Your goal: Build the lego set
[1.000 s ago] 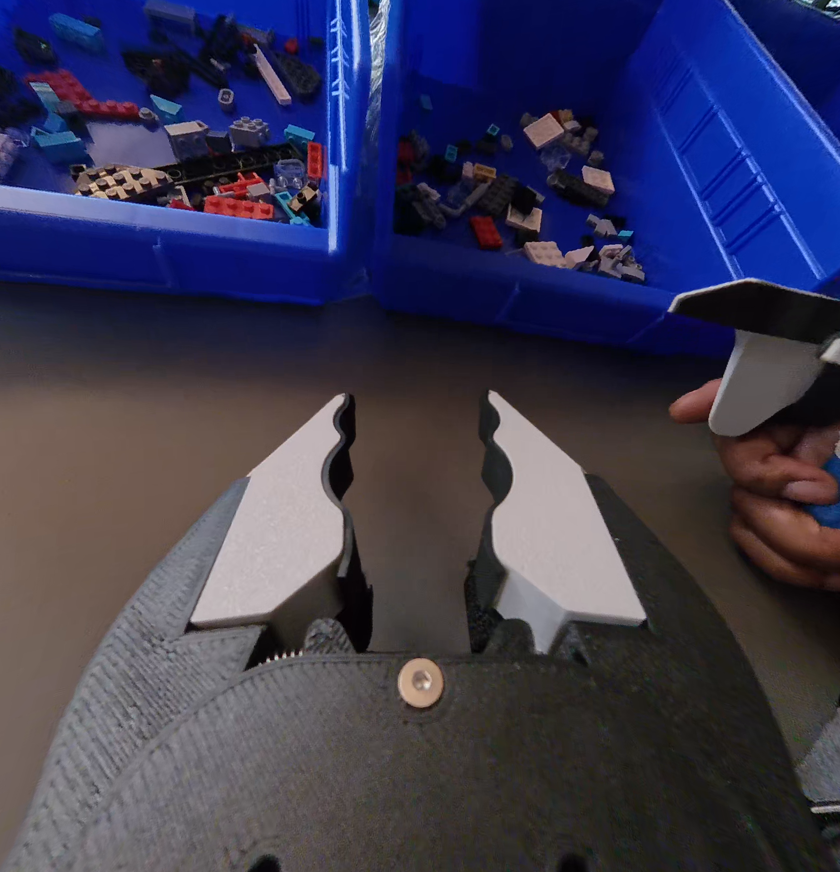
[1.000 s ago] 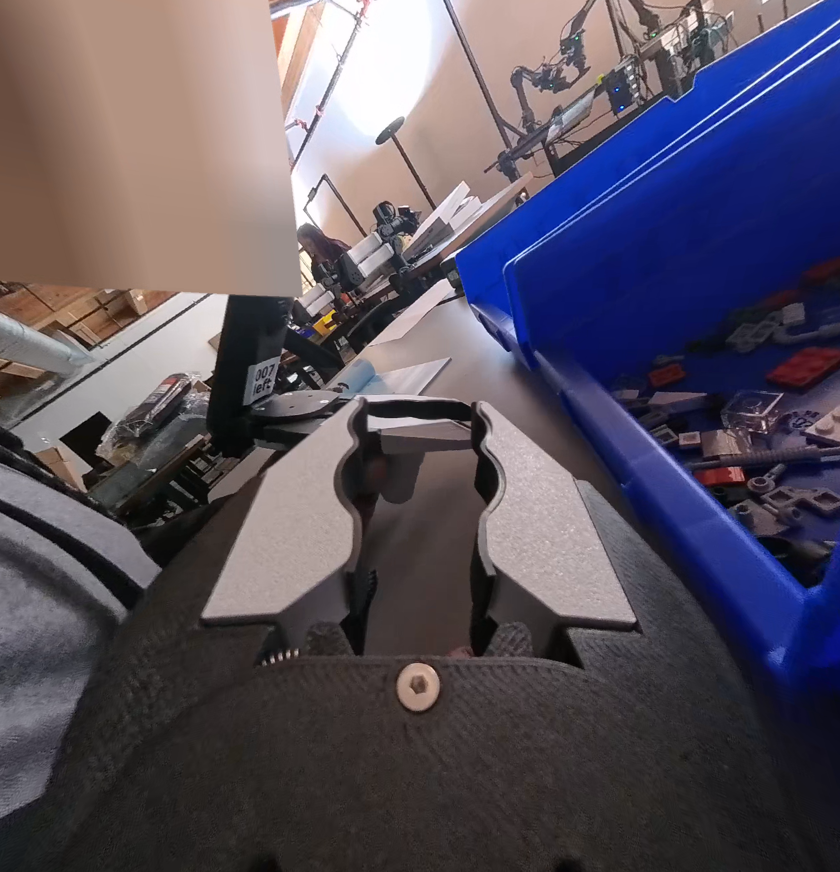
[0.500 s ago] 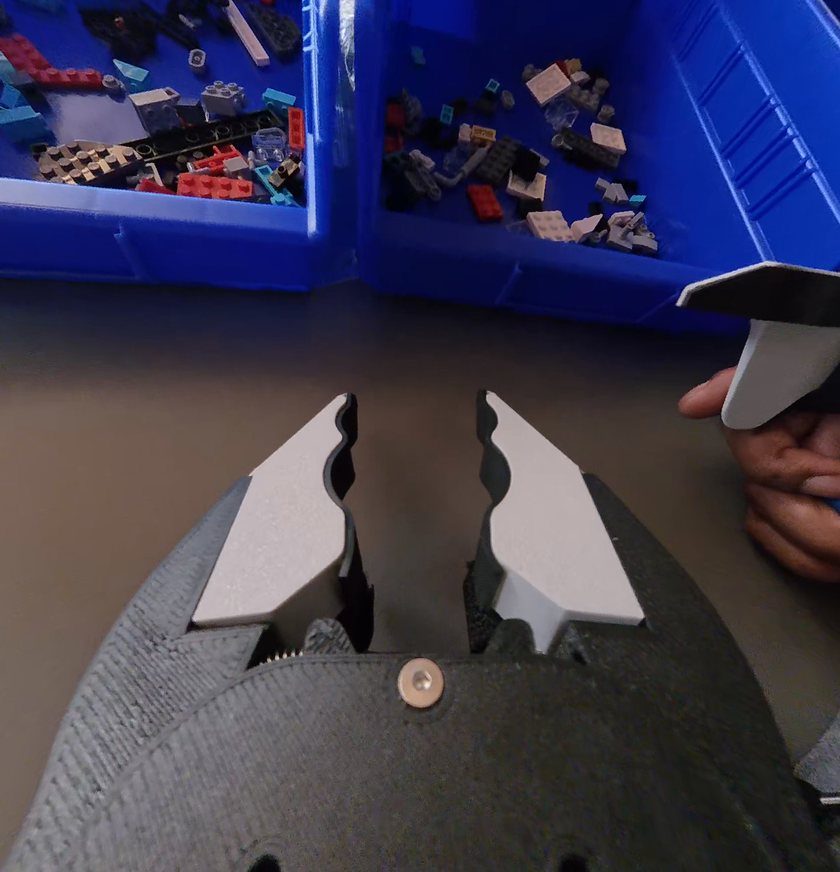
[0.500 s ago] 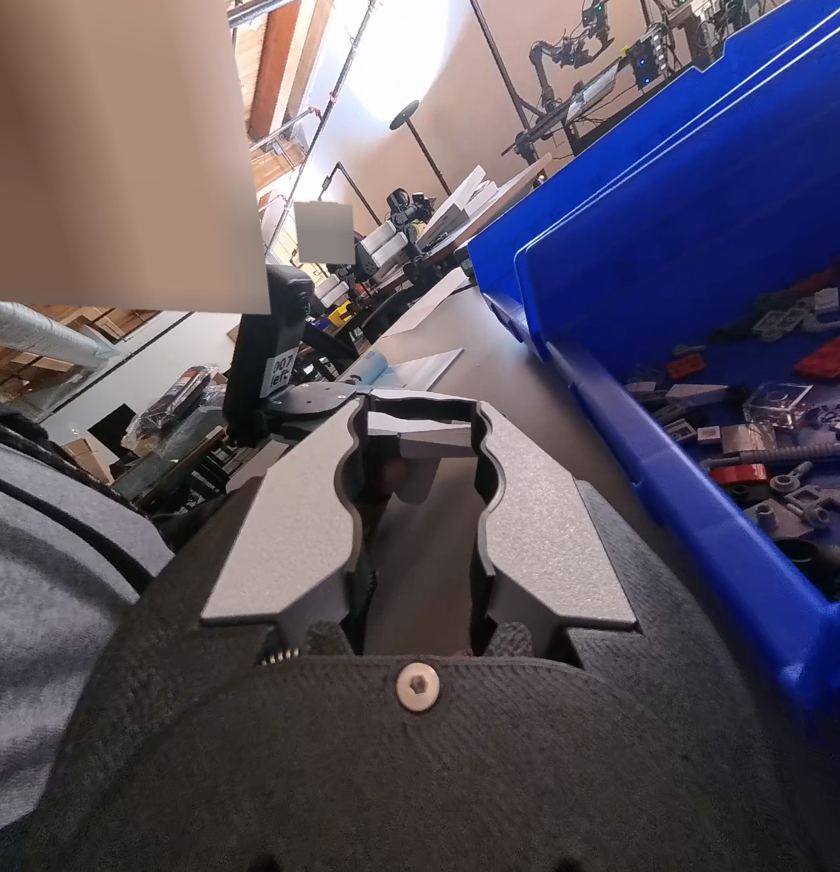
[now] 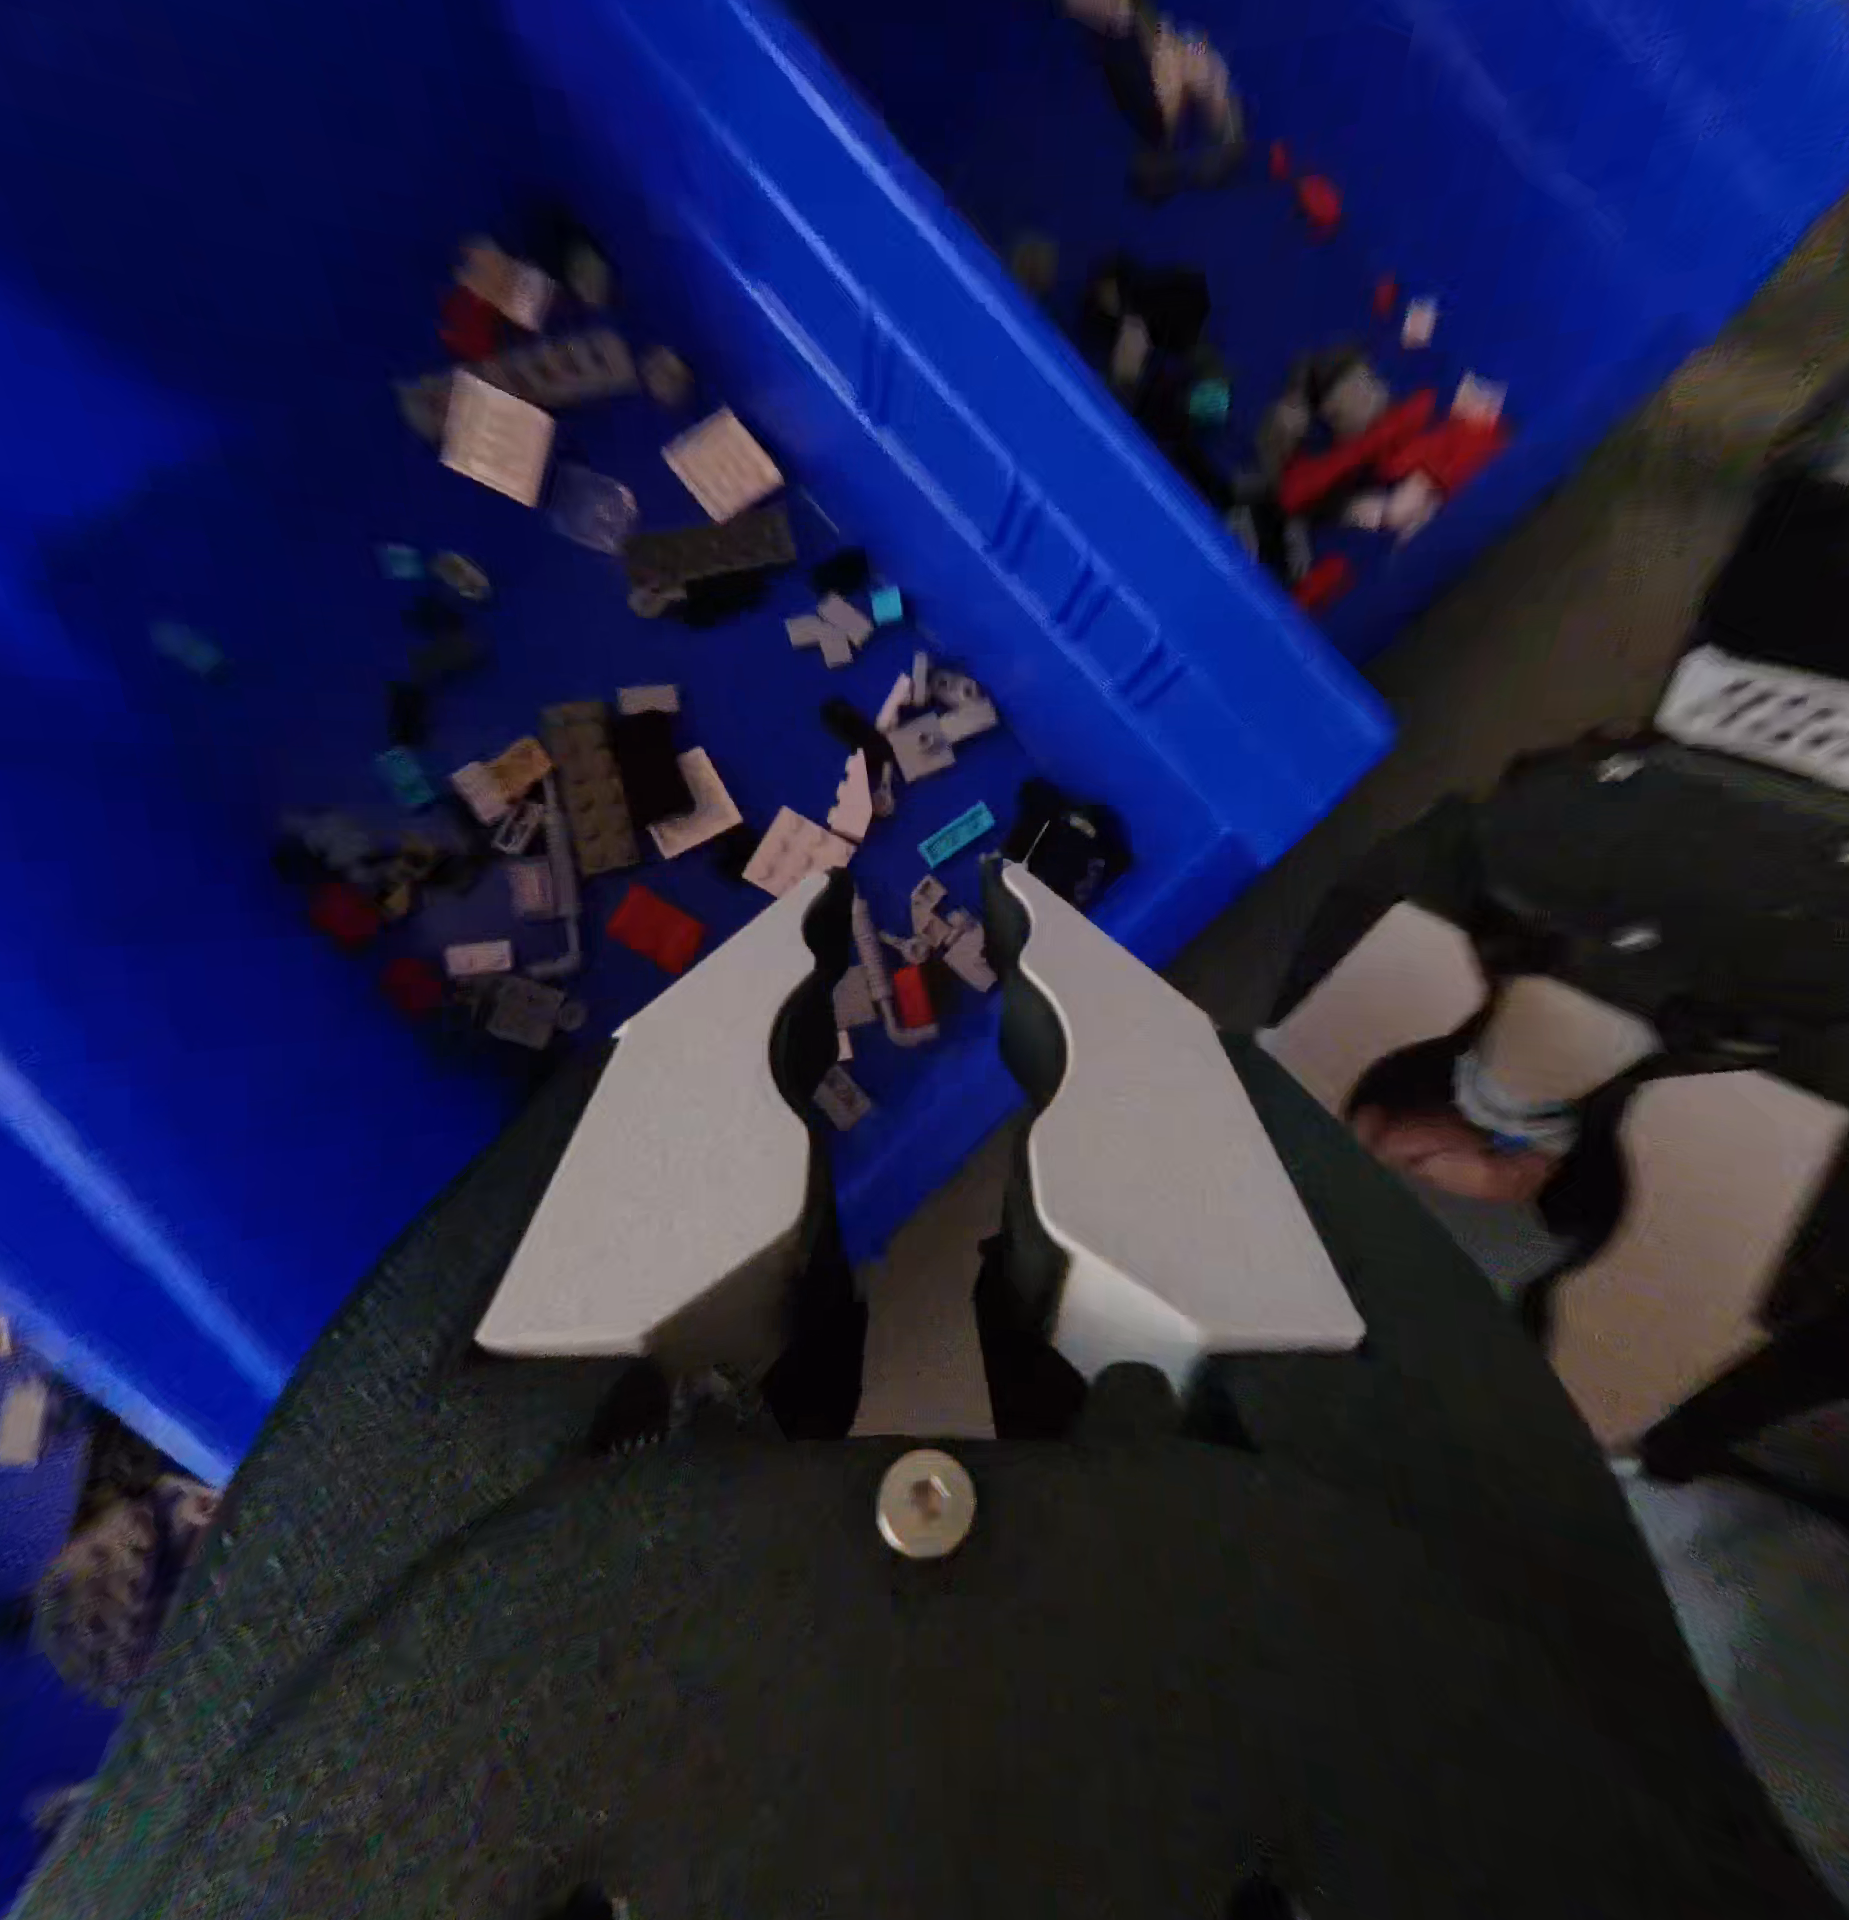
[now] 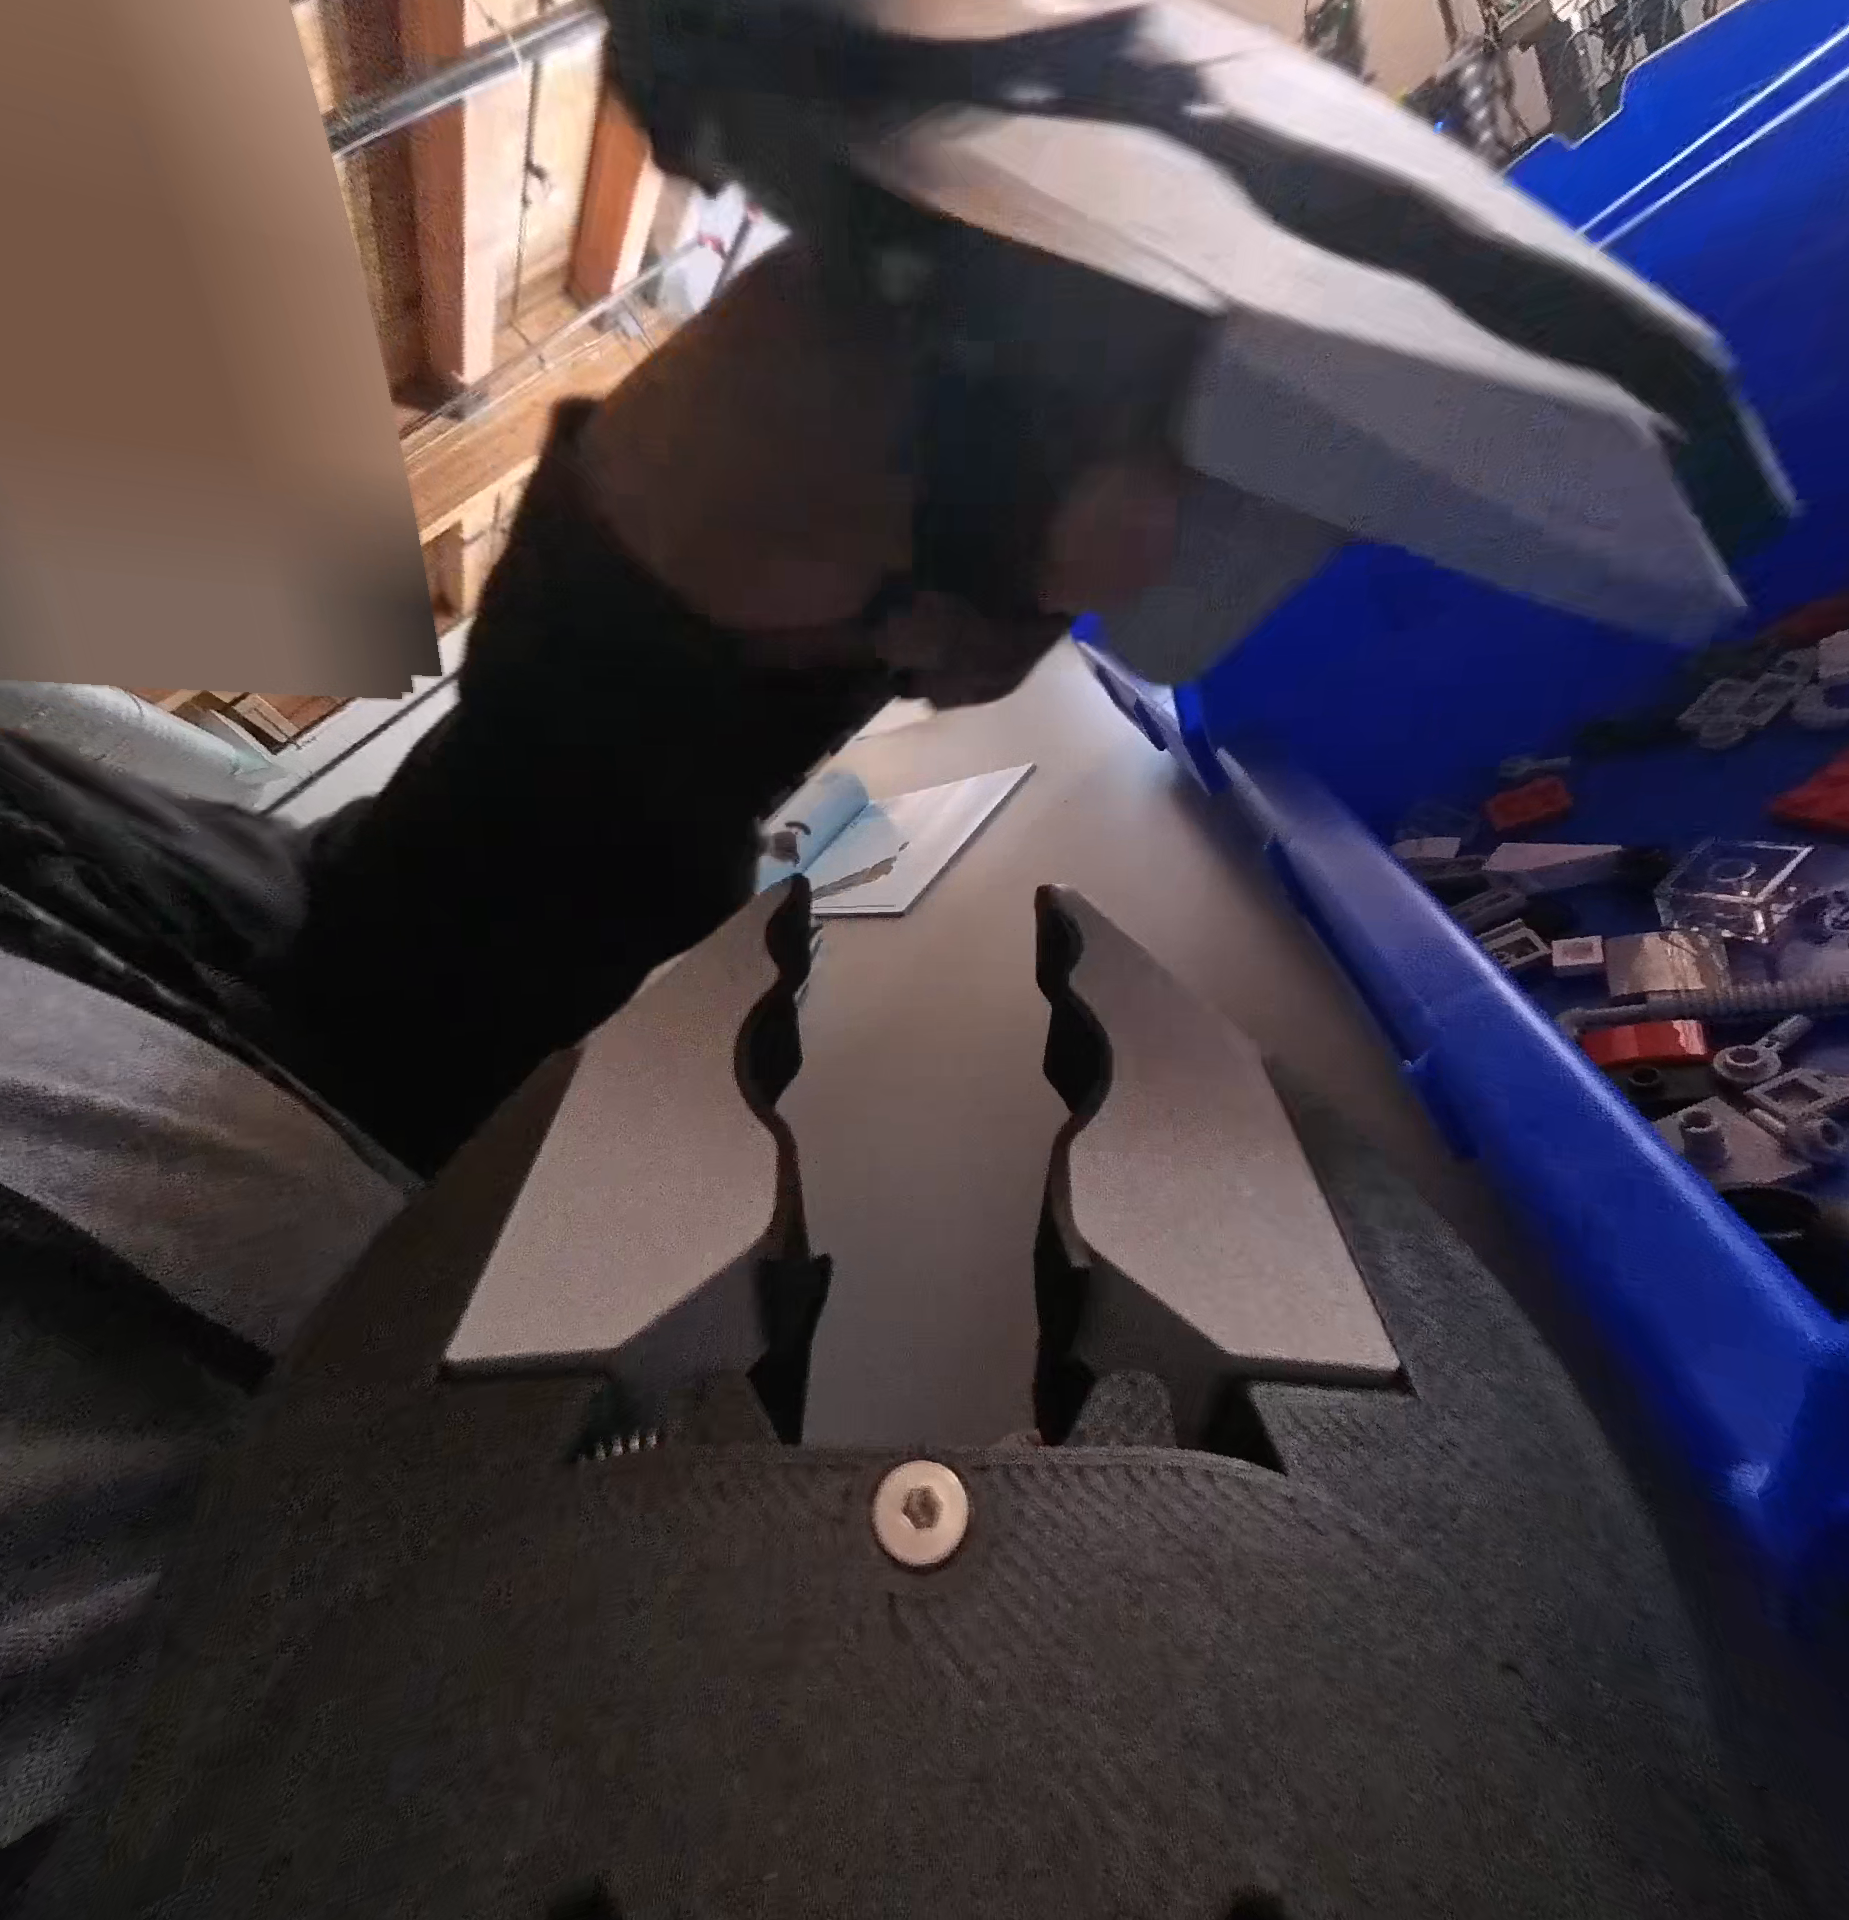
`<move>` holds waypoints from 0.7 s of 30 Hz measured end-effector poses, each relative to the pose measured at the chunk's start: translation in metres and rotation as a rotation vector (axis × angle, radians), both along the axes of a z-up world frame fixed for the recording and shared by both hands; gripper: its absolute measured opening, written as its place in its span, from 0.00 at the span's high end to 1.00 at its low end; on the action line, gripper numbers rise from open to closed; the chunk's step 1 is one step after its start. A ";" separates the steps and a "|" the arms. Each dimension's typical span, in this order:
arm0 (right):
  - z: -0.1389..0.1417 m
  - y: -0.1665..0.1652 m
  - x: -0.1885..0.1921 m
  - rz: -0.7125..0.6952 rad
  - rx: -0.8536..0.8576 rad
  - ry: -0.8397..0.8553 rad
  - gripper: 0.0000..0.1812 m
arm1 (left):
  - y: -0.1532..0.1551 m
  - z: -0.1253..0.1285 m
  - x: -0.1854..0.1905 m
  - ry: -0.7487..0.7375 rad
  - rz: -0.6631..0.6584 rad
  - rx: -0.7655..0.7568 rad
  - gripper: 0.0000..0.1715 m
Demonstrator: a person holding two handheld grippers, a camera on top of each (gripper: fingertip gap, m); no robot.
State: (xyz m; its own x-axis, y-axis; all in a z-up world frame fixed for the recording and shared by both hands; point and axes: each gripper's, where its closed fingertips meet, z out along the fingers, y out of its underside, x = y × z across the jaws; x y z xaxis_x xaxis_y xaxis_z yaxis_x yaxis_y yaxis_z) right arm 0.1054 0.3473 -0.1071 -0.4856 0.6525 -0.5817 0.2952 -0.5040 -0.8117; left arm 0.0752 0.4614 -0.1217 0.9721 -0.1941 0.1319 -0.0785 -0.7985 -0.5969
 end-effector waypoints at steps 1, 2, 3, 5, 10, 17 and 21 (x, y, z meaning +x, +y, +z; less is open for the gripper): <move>0.000 0.001 0.001 0.003 -0.005 -0.002 0.75 | 0.004 -0.015 -0.001 0.030 -0.050 -0.077 0.86; 0.000 0.002 0.002 0.005 -0.010 -0.002 0.75 | 0.008 -0.028 -0.001 0.054 -0.088 -0.133 0.87; 0.001 0.003 0.003 0.005 -0.017 0.000 0.75 | 0.008 -0.038 0.004 0.051 -0.132 -0.180 0.88; 0.003 0.005 0.004 0.007 -0.041 0.007 0.75 | 0.006 -0.056 0.011 0.043 -0.201 -0.266 0.89; 0.008 0.007 0.007 0.021 -0.075 0.035 0.75 | 0.008 -0.072 0.014 0.052 -0.243 -0.328 0.88; 0.010 0.007 0.009 0.026 -0.081 0.048 0.75 | 0.008 -0.079 0.012 0.084 -0.255 -0.402 0.88; 0.009 0.007 0.009 0.022 -0.077 0.047 0.75 | 0.007 -0.083 0.008 0.135 -0.283 -0.445 0.91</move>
